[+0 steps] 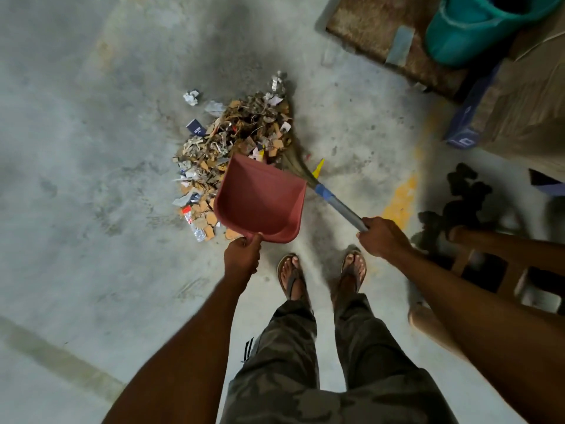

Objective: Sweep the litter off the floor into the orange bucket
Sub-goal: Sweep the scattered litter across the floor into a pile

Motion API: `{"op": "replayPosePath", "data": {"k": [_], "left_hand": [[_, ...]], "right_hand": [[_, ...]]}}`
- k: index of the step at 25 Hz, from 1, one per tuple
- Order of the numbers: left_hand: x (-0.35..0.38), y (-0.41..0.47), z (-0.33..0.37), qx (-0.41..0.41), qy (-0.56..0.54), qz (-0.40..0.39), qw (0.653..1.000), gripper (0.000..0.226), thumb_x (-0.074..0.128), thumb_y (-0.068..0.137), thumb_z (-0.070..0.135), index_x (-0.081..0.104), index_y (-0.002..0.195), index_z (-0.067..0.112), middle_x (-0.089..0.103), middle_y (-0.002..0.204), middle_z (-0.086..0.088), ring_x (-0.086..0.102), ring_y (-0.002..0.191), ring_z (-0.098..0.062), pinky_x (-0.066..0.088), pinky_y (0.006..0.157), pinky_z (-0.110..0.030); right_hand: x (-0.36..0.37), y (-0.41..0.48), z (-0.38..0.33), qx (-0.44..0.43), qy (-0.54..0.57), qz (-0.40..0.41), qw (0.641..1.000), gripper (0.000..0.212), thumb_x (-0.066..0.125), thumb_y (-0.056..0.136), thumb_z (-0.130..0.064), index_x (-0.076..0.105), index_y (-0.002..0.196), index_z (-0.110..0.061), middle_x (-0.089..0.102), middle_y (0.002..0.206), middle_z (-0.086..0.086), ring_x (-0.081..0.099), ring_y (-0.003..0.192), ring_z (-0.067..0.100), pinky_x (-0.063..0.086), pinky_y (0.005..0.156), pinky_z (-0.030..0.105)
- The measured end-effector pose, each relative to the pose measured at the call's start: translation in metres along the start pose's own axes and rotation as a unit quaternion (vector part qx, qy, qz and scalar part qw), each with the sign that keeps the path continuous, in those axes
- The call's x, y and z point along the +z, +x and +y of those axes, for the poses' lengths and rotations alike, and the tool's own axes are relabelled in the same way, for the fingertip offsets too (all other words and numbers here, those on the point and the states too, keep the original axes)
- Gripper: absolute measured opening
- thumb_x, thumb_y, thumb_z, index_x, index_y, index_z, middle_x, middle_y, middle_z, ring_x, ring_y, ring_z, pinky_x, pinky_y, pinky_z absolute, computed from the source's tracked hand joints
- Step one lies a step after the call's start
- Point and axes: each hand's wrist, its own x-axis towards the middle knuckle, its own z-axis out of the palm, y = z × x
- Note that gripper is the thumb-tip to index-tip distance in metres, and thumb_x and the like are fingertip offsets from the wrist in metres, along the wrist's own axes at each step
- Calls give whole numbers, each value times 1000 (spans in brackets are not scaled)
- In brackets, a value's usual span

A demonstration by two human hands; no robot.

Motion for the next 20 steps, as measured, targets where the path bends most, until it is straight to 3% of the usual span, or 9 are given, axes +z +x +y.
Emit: {"op": "replayPosePath", "data": {"k": [4,9,14,20], "left_hand": [[-34,-19,-43,-10,-25,24,999,42,68,94,43,68,77,5,59,58,-4,52,51,-18,44,49,-28],[-62,-49,-119,-21,-75,50,996,42,71,92,43,67,73,7,56,55,-3,50,48,-17,42,46,-26],[-90,-81,-205,-32,-99,70,992,42,70,93,43,66,74,6,56,57,-4,49,45,-15,40,42,-25],[-162,-102,-308,-93,-106,113,984,43,71,93,44,69,79,3,60,59,-6,50,46,-17,41,44,-25]], "right_hand": [[55,-69,1,-8,12,81,997,31,59,96,-35,58,126,-27,72,103,12,66,91,39,53,75,39],[118,-141,53,-5,48,149,988,47,56,103,-35,49,147,-23,72,100,22,67,91,45,56,79,47],[165,-182,83,-71,71,104,989,40,57,103,-37,55,141,-25,72,94,17,68,88,44,57,76,46],[234,-219,52,-120,9,-28,992,51,60,102,-37,50,151,-28,73,117,13,69,100,36,53,81,39]]}}
